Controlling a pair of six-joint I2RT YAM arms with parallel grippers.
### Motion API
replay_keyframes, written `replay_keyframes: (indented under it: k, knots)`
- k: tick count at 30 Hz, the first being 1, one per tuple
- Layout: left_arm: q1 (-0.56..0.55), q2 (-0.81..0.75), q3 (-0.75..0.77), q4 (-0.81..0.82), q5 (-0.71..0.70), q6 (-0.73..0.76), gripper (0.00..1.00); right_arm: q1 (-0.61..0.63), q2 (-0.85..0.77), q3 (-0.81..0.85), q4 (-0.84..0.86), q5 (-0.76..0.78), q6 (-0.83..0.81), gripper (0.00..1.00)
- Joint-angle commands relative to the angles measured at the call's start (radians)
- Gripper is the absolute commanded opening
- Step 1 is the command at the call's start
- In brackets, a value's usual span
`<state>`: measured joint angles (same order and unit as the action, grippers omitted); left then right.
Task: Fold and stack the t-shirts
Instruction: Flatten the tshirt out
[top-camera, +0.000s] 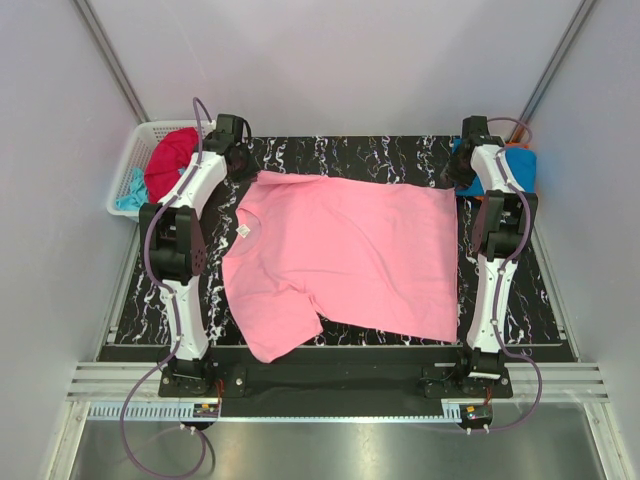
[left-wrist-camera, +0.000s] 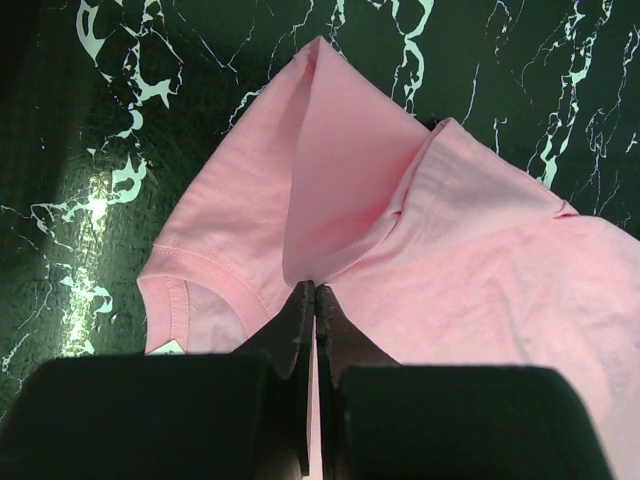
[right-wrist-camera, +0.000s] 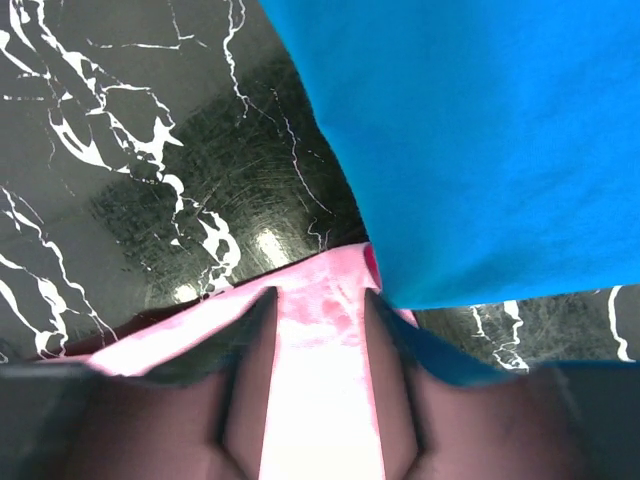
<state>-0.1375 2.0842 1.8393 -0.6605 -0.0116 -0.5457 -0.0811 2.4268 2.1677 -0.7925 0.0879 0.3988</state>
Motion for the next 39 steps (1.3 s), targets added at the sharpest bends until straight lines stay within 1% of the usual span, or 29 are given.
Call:
replay_keyframes:
  k: [1, 2, 6, 16, 23, 24, 25, 26, 27, 29, 36, 39]
  knots:
    - [0.001, -0.053, 0.008, 0.013, -0.025, 0.021, 0.0, 0.004, -0.02, 0.038, 0.01, -0.03, -0.011, 0.49]
    - [0.001, -0.052, 0.006, 0.013, -0.024, 0.021, 0.0, 0.004, -0.018, 0.038, 0.007, -0.031, -0.009, 0.53]
    - [0.001, -0.053, 0.003, 0.012, -0.025, 0.021, 0.0, 0.003, 0.003, 0.049, 0.003, -0.027, -0.014, 0.56]
    - [0.001, -0.064, -0.003, 0.007, -0.034, 0.021, 0.0, -0.016, 0.093, 0.096, -0.056, -0.037, 0.009, 0.54]
    - [0.001, -0.067, -0.006, 0.007, -0.037, 0.016, 0.0, -0.014, 0.095, 0.081, -0.091, 0.007, 0.015, 0.54]
    - [0.001, -0.069, -0.012, 0.007, -0.037, 0.013, 0.0, -0.016, 0.089, 0.07, -0.096, 0.021, 0.015, 0.39]
    - [0.001, -0.069, -0.012, 0.009, -0.037, 0.013, 0.0, -0.016, 0.087, 0.067, -0.096, 0.021, 0.015, 0.39]
    - [0.001, -0.067, -0.014, 0.007, -0.036, 0.013, 0.0, -0.016, 0.086, 0.064, -0.096, 0.021, 0.017, 0.33]
    - [0.001, -0.067, -0.015, 0.009, -0.036, 0.013, 0.0, -0.016, 0.086, 0.061, -0.096, 0.023, 0.018, 0.14]
    - [0.001, -0.067, -0.015, 0.007, -0.039, 0.012, 0.0, -0.014, 0.08, 0.057, -0.097, 0.021, 0.017, 0.01]
    - [0.003, -0.104, -0.028, 0.006, -0.08, 0.01, 0.0, -0.014, 0.046, 0.054, -0.094, 0.016, 0.0, 0.0]
    - [0.004, -0.128, -0.023, 0.007, -0.093, 0.02, 0.0, -0.014, -0.008, 0.04, -0.086, 0.024, -0.008, 0.0]
